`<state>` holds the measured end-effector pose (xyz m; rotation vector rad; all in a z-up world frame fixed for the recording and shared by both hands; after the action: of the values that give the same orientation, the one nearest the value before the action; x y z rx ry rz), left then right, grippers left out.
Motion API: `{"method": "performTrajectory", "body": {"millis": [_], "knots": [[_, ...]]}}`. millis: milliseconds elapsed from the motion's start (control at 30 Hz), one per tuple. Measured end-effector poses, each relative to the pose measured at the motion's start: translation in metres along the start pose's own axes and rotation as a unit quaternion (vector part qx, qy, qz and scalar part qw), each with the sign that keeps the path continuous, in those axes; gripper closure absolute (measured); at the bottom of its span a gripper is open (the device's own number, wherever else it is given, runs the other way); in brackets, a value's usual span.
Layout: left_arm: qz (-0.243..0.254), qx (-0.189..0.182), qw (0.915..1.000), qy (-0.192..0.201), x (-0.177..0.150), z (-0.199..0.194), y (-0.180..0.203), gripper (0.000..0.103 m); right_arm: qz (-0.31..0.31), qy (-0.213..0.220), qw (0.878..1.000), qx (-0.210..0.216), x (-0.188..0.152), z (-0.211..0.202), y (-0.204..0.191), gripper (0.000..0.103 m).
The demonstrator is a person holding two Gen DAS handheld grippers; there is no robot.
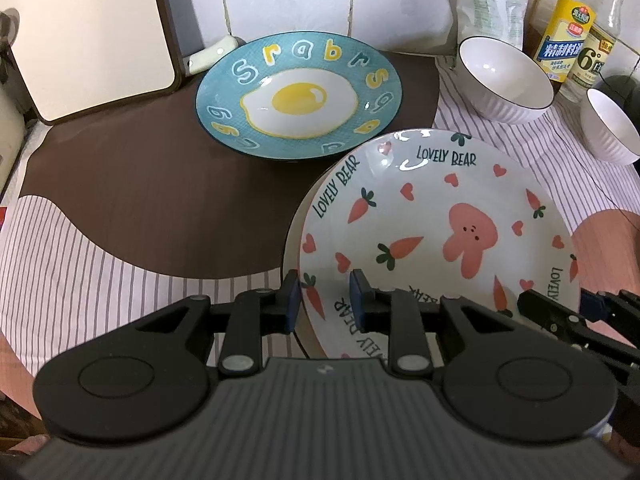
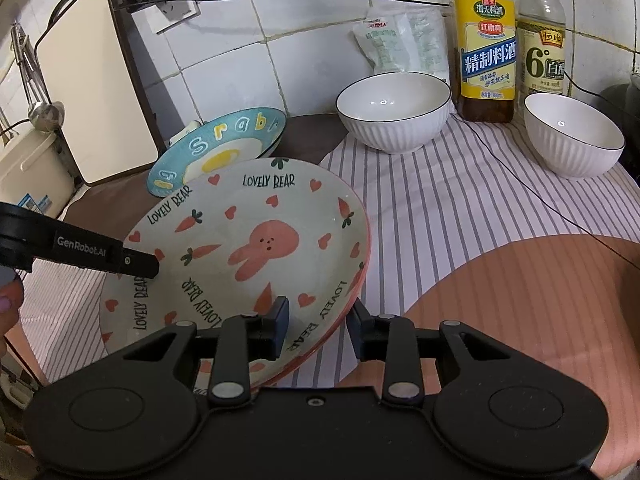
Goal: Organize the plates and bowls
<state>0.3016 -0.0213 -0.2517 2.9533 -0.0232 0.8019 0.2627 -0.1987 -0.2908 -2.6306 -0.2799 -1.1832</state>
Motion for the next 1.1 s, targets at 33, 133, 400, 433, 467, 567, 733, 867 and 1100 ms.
{"method": "performTrajectory", "body": {"millis": [33, 133, 400, 433, 467, 567, 733, 867, 1100], "knots": [[0.0, 0.0, 1.0, 0.0, 0.0, 0.0, 0.0, 0.079, 0.0, 0.0, 1.0, 0.0, 0.0, 0.0, 0.0, 0.066], [-0.005, -0.001, 1.0, -0.001, 0.0, -0.001, -0.001, 0.079, -0.001, 0.001, 1.0, -0.001, 0.0, -0.001, 0.0, 0.066], [0.008, 0.004, 0.9994, 0.032, 0.006, -0.018, -0.004, 0.072, -0.008, 0.012, 1.0, -0.003, 0.006, -0.013, -0.001, 0.066], [0.008, 0.001, 0.9993, 0.037, 0.007, -0.022, -0.003, 0.072, -0.011, 0.017, 1.0, -0.004, 0.009, -0.018, -0.003, 0.066], [0.01, 0.0, 0.9991, 0.042, 0.009, -0.026, -0.002, 0.072, -0.015, 0.022, 1.0, -0.005, 0.012, -0.021, -0.005, 0.066], [0.01, -0.012, 0.9985, 0.053, 0.014, -0.042, -0.003, 0.072, -0.032, 0.04, 0.999, 0.002, 0.027, -0.037, -0.016, 0.066], [-0.006, -0.039, 0.9959, 0.081, 0.033, -0.074, -0.018, 0.067, -0.068, 0.072, 0.994, 0.037, 0.063, -0.055, -0.042, 0.066], [-0.018, -0.043, 0.9925, 0.113, 0.055, -0.091, -0.042, 0.061, -0.09, 0.091, 0.99, 0.063, 0.094, -0.053, -0.062, 0.063], [-0.041, -0.037, 0.9879, 0.145, 0.092, -0.079, -0.082, 0.047, -0.089, 0.094, 0.988, 0.085, 0.142, -0.003, -0.072, 0.049]]}}
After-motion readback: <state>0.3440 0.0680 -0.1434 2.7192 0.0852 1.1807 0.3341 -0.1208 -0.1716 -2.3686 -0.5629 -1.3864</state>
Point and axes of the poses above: each gripper's, at about its wrist camera, not at the fingertips, and z roughly the way its jaws point, y to its right, x to its top, the point moved 10 cm from there along z, roughly the way its jaws point, and after that the axes turned 5 degrees about -z, right-handed, at the moved point
